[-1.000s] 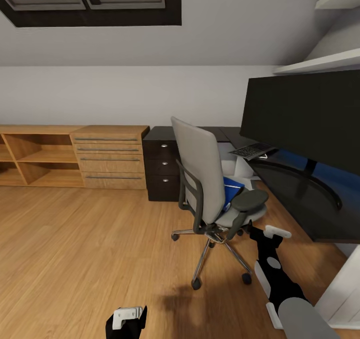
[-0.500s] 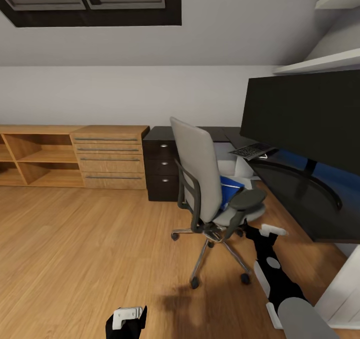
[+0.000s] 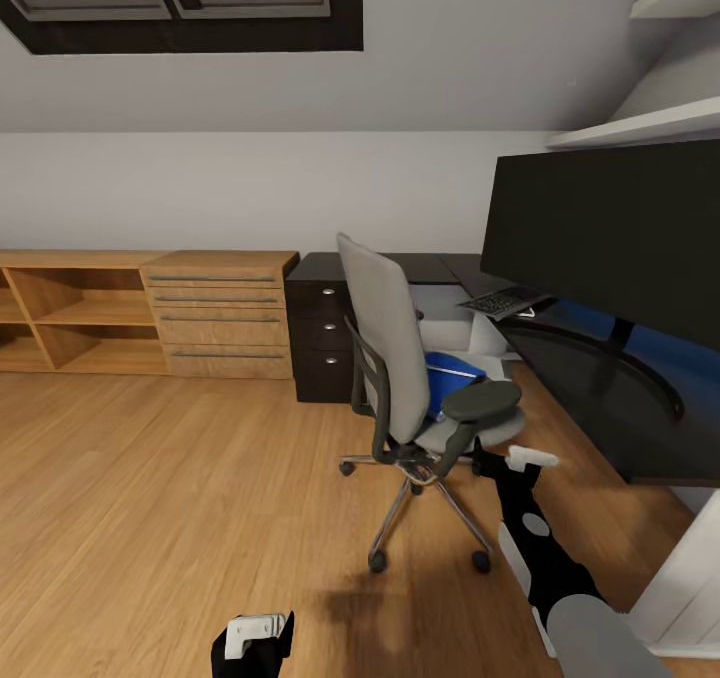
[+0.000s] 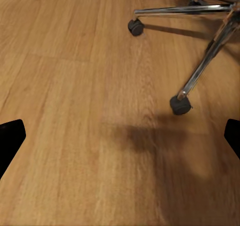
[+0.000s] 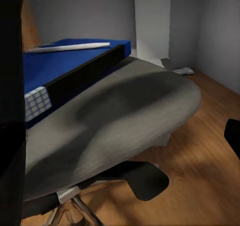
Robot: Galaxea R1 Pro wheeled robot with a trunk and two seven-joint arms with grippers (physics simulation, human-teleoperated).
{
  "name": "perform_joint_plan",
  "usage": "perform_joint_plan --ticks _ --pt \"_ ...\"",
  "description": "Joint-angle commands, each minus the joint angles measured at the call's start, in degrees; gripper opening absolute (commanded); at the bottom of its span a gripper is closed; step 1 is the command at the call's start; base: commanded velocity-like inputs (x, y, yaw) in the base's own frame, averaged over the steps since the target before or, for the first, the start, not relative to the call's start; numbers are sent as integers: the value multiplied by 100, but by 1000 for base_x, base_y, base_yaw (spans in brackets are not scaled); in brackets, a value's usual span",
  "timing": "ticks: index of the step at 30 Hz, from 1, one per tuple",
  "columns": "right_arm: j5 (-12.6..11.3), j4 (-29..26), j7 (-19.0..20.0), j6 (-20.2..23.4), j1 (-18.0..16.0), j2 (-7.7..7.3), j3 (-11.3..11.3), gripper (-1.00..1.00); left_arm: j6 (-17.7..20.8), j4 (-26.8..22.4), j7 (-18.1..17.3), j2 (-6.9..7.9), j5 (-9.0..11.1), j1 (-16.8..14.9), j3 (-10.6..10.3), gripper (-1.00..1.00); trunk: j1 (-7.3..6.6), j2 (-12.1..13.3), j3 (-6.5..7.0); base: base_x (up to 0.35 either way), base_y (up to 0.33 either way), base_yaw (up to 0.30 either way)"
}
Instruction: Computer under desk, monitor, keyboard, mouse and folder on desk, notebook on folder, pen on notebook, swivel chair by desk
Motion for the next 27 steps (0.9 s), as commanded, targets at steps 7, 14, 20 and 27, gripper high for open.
perform_joint_plan --ticks 7,14,20,27 --pt "26 -4 -81 -16 -3 137 -11 100 -16 3 -3 5 56 -3 -10 100 -1 -2 -5 0 0 142" --pt "16 4 -90 -17 -3 144 -11 100 -16 3 2 4 59 -3 -10 100 -1 -2 -5 0 0 236" --pt "5 4 -86 -17 -3 141 -18 100 -16 9 13 5 63 -3 -10 100 -1 -2 -5 0 0 189" --pt "11 4 -82 -19 -3 128 -30 100 -16 12 11 5 56 -3 -9 100 -1 -2 -5 -144 0 20"
